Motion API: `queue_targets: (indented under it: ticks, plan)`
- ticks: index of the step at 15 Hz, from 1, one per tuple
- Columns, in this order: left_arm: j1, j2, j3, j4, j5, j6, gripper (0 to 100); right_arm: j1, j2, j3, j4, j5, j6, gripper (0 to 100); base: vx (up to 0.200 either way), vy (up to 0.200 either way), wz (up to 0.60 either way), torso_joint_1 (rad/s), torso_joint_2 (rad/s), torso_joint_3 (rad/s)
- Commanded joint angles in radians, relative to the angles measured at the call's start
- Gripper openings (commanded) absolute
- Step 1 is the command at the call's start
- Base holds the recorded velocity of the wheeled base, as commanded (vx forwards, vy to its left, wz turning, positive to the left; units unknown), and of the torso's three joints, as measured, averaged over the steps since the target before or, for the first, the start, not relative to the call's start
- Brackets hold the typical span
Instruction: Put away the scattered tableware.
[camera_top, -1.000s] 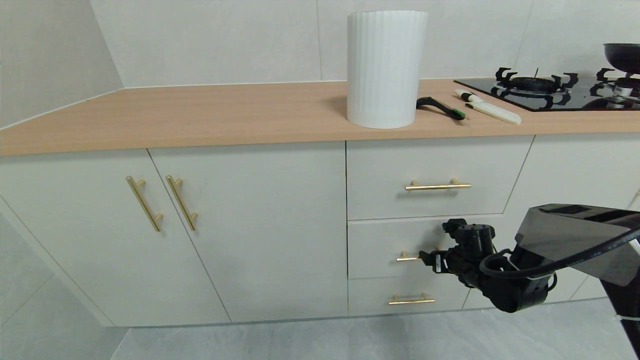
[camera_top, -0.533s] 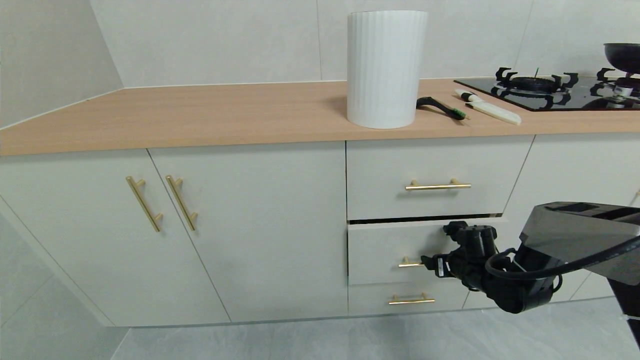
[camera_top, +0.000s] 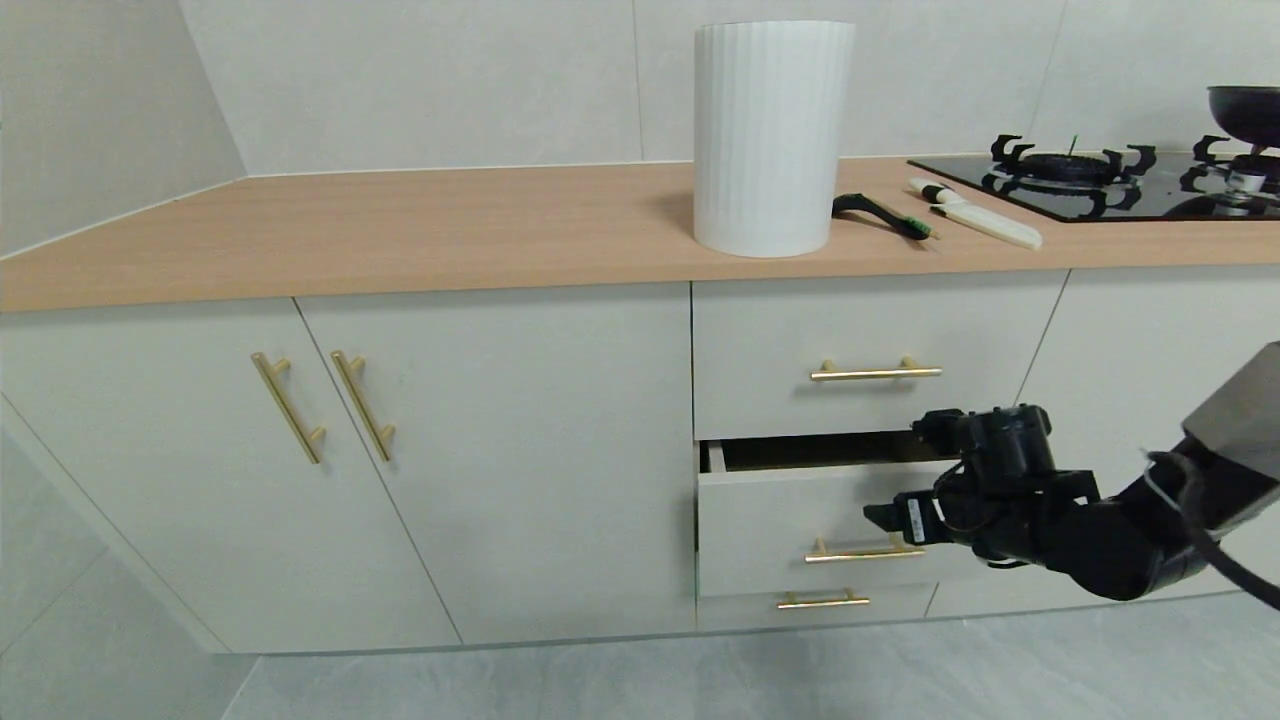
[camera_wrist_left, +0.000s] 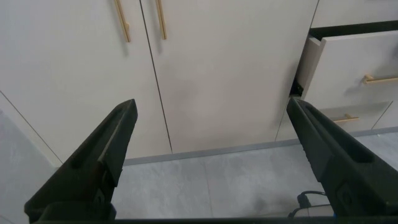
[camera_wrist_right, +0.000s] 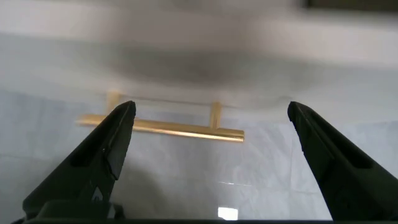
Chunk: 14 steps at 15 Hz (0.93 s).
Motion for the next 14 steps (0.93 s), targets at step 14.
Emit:
queue_targets:
  ticks: [14]
  plan:
    - [0.0, 0.0, 0.0, -0.001, 0.0, 0.0, 100, 0.054, 0.162, -0.041, -0.396, -0.089, 0.006, 100, 0.0, 0.0, 0.0, 0.0, 0.0, 0.0]
